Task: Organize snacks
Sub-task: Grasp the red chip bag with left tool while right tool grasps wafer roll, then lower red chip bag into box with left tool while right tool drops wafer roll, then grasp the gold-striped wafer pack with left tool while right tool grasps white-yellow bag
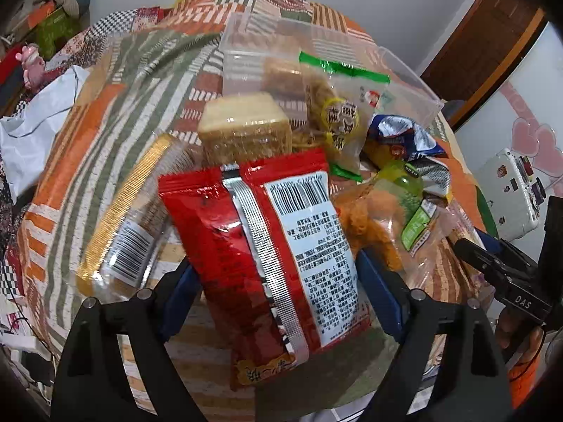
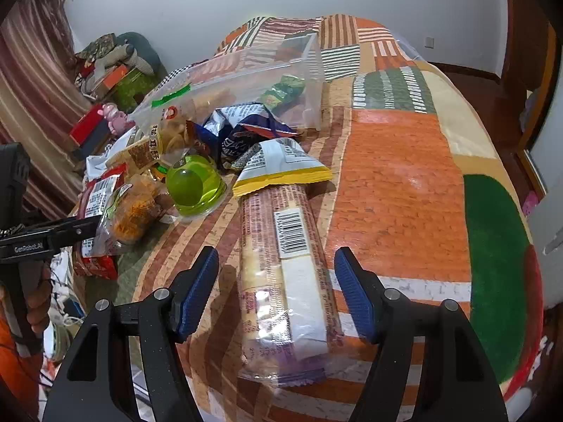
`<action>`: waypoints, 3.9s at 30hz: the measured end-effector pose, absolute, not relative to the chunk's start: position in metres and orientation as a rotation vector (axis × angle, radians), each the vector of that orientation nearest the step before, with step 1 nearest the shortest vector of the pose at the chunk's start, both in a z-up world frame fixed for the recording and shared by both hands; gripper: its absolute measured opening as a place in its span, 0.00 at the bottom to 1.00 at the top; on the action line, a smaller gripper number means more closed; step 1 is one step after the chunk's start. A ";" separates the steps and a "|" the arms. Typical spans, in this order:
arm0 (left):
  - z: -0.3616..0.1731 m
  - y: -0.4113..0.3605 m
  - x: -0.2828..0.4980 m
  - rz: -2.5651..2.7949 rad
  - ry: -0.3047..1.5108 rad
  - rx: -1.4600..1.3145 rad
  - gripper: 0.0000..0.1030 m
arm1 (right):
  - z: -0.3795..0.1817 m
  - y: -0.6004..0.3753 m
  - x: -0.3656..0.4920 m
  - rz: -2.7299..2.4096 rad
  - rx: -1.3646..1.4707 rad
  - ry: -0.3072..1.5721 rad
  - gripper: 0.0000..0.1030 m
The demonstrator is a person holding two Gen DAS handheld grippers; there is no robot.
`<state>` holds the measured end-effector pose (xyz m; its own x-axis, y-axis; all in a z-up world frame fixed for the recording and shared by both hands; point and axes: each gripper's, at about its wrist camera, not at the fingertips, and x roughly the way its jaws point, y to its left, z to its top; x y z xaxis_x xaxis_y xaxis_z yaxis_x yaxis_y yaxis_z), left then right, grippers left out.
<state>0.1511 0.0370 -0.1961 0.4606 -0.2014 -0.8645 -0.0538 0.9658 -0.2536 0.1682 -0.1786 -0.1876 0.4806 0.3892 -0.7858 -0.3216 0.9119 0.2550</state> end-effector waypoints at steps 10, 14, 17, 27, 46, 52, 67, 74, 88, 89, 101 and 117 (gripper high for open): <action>-0.200 0.028 0.148 -0.103 1.064 -0.183 0.87 | -0.186 -0.172 0.168 0.438 0.051 0.962 0.41; -0.197 0.031 0.145 -0.108 1.047 -0.194 0.80 | -0.182 -0.168 0.163 0.462 0.057 0.955 0.41; -0.193 0.035 0.144 -0.100 1.031 -0.185 0.69 | -0.177 -0.165 0.160 0.477 0.060 0.943 0.41; -0.157 0.036 0.137 -0.107 0.921 -0.181 0.62 | -0.146 -0.159 0.156 0.524 0.067 0.852 0.41; -0.081 0.027 0.165 -0.123 0.715 -0.128 0.62 | -0.084 -0.157 0.188 0.528 0.092 0.640 0.41; -0.071 0.032 0.187 -0.108 0.692 -0.120 0.62 | -0.074 -0.146 0.208 0.546 0.091 0.603 0.41; -0.077 0.050 0.254 -0.095 0.687 -0.129 0.62 | -0.079 -0.123 0.263 0.540 0.080 0.604 0.41; -0.091 0.060 0.282 -0.072 0.716 -0.149 0.62 | -0.094 -0.107 0.295 0.518 0.055 0.660 0.41; -0.136 0.068 0.325 -0.042 0.827 -0.162 0.62 | -0.128 -0.086 0.331 0.515 0.019 0.801 0.41; -0.138 0.068 0.326 -0.043 0.828 -0.170 0.62 | -0.130 -0.086 0.333 0.514 0.022 0.806 0.41; -0.151 0.063 0.335 -0.018 0.875 -0.146 0.64 | -0.146 -0.083 0.342 0.489 0.017 0.869 0.42; -0.108 0.061 0.289 -0.035 0.787 -0.111 0.70 | -0.111 -0.089 0.312 0.506 -0.014 0.791 0.42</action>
<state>0.2887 0.0606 -0.1077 0.7056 -0.0726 -0.7048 -0.0106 0.9935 -0.1130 0.3121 -0.0888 -0.1111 0.5907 0.4297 -0.6830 -0.4397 0.8811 0.1740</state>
